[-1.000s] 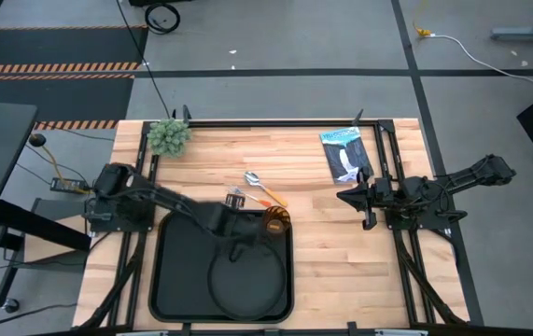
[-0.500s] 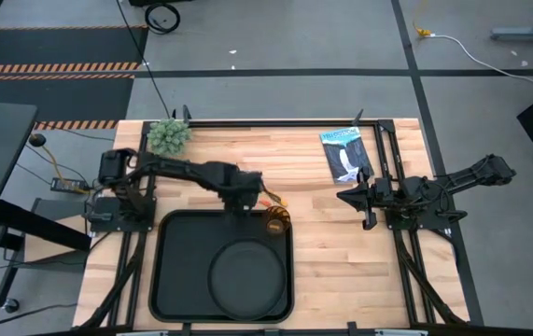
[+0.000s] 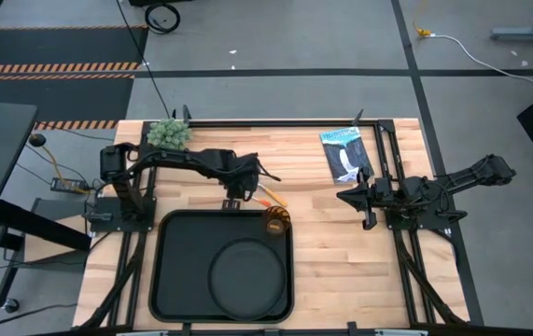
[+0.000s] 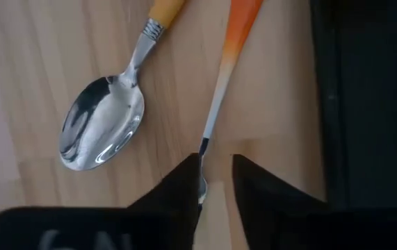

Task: Pick and place plate/cup/fork/spoon on tray
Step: Put the orange fork on the black tray on the left of the black plate

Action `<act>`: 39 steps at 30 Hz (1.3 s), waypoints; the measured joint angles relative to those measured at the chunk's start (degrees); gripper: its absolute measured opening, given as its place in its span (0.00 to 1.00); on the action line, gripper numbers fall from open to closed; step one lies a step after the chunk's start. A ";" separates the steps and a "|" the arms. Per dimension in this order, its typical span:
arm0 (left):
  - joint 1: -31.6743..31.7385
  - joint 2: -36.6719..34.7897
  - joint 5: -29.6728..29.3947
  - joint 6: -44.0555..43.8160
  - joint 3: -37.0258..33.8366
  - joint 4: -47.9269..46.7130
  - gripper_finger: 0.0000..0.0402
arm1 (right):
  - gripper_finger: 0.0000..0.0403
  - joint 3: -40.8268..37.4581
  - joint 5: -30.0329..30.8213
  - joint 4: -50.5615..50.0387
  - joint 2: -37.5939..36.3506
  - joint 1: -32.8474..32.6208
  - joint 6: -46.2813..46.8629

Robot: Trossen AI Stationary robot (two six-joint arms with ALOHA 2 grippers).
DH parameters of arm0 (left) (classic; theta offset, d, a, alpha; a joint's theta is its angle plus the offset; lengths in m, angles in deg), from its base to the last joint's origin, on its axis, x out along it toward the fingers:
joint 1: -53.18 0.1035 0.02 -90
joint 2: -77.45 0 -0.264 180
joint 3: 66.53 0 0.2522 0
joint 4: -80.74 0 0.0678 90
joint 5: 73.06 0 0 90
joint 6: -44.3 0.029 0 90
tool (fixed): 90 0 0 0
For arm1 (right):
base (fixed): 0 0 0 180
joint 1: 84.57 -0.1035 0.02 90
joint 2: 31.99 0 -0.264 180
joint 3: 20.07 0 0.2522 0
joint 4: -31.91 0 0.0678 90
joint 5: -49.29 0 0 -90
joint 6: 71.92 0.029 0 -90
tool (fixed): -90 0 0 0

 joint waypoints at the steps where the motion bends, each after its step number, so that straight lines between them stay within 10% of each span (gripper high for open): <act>1: -0.04 0.02 -0.01 0.60 -0.87 1.11 0.27 | 0.06 0.00 -0.01 0.00 0.00 -0.01 0.01; 11: -0.04 0.09 -0.12 1.39 -4.74 8.71 0.43 | 0.06 0.02 -0.01 0.00 0.00 -0.02 0.02; 39: 2.75 2.64 3.89 1.42 -7.39 13.64 0.26 | 0.06 0.02 -0.01 0.02 0.00 -0.02 0.00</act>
